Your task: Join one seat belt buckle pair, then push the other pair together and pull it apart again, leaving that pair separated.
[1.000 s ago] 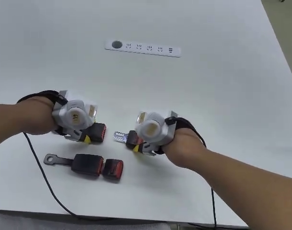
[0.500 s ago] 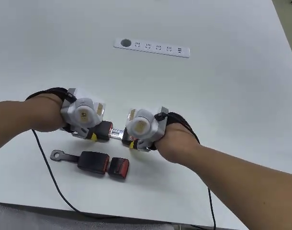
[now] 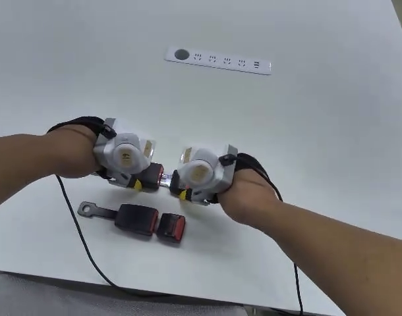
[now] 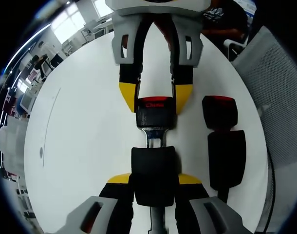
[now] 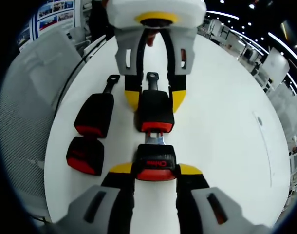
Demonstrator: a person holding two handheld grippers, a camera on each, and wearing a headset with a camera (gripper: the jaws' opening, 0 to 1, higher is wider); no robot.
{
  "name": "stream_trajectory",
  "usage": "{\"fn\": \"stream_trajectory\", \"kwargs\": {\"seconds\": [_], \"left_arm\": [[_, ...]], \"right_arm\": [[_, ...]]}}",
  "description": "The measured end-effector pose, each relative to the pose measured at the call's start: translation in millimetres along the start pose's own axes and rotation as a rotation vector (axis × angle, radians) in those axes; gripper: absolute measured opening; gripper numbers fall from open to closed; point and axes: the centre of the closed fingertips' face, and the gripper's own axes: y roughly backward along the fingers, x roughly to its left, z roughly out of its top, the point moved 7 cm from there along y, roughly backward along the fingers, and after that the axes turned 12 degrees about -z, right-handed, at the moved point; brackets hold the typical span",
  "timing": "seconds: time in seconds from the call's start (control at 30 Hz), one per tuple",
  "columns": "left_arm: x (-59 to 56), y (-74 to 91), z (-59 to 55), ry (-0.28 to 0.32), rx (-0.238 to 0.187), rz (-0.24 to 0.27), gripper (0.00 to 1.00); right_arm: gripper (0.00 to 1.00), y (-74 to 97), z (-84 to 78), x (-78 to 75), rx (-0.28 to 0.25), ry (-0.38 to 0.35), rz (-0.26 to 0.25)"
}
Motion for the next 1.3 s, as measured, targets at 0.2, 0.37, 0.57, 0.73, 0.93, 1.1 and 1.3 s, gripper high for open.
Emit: {"fn": "stream_trajectory", "kwargs": {"seconds": [0.2, 0.37, 0.57, 0.73, 0.93, 1.1, 1.3], "left_arm": [[-0.7, 0.9, -1.5, 0.01, -0.042, 0.017, 0.32], [1.5, -0.1, -3.0, -0.005, -0.05, 0.011, 0.32], [2.4, -0.6, -1.8, -0.009, -0.041, 0.005, 0.32], [2.9, -0.3, -1.9, 0.001, -0.04, 0.002, 0.32], [2.0, 0.2, -1.6, 0.001, -0.042, 0.016, 0.32], [2.8, 0.0, -1.4, 0.004, -0.043, 0.014, 0.32], [3.8, -0.1, -2.0, 0.009, -0.047, 0.008, 0.32]], "right_arm": [[0.3, -1.9, 1.9, 0.8, -0.015, -0.016, 0.002], [0.3, -3.4, 2.1, 0.2, -0.021, -0.019, 0.003], [0.29, -9.0, 13.7, 0.4, -0.031, -0.029, 0.013], [0.29, -10.5, 14.0, -1.4, -0.034, -0.019, 0.02], [0.3, -12.7, 11.6, -1.2, -0.037, -0.014, 0.028], [0.3, -12.9, 11.1, -1.4, -0.04, -0.014, 0.029], [0.3, -12.5, 12.2, -1.4, -0.035, -0.017, 0.025]]}}
